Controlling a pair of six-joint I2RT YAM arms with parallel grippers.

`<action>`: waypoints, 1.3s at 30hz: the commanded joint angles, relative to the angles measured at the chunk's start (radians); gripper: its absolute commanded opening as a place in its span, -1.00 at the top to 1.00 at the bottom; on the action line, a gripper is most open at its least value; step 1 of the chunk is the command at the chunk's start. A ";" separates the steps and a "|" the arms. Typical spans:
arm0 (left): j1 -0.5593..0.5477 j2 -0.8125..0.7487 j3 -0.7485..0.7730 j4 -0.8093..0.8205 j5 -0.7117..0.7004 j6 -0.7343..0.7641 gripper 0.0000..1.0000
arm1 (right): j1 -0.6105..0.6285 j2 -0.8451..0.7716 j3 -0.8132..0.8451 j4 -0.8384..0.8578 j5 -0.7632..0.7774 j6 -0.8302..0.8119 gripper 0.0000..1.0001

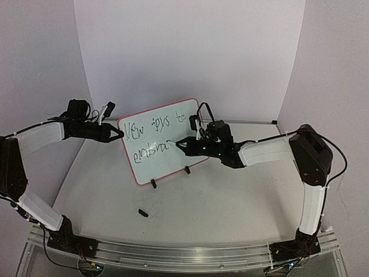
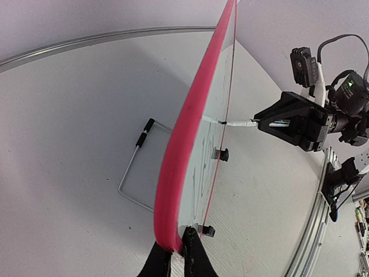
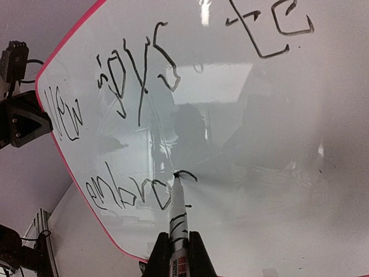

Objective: Write a sentence on the whiteboard
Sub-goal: Write on the whiteboard with the whiteboard marker without the cap.

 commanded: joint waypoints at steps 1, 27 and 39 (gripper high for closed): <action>-0.015 0.024 0.003 -0.089 -0.093 0.039 1.00 | -0.005 0.021 -0.002 -0.004 -0.015 0.014 1.00; -0.015 0.024 0.003 -0.089 -0.094 0.039 1.00 | -0.004 -0.120 -0.133 0.092 0.070 0.020 1.00; -0.015 0.025 0.003 -0.089 -0.097 0.040 1.00 | -0.004 -0.059 -0.083 0.075 0.085 0.029 1.00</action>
